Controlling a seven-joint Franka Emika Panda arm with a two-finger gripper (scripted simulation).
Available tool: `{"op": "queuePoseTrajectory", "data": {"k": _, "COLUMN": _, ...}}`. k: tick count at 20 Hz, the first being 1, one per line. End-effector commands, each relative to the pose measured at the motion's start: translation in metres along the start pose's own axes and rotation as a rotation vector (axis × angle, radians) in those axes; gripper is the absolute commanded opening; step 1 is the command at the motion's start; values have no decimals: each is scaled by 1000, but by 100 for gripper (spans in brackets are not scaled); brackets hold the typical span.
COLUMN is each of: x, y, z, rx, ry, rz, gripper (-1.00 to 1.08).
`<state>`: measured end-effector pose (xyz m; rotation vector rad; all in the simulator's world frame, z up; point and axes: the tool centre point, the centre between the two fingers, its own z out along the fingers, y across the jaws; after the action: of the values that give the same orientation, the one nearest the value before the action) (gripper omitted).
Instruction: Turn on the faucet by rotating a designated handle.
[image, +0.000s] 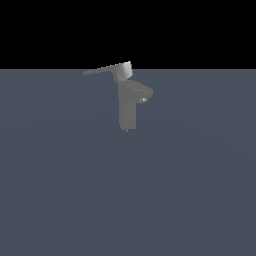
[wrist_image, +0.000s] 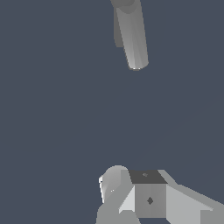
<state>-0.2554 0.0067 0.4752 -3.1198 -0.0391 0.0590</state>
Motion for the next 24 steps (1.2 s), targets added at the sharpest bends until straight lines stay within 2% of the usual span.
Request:
{"op": "queuePoseTrajectory", "data": {"k": 1, "x": 0, "y": 0, "z": 0, "rx": 0, "ry": 0, "rz": 0, "gripper": -100}}
{"op": "queuePoseTrajectory", "data": {"k": 10, "x": 4, "y": 13, "z": 9, "rx": -25, "ry": -24, "rz": 49, "gripper": -100}}
{"op": "queuePoseTrajectory", "data": {"k": 18, "x": 4, "y": 12, "z": 9, "rx": -24, "ry": -24, "rz": 50, "gripper": -100}}
{"op": "queuePoseTrajectory", "data": {"k": 24, "x": 16, "y": 10, "z": 6, "rx": -18, "ry": -27, "rz": 88, "gripper": -100}}
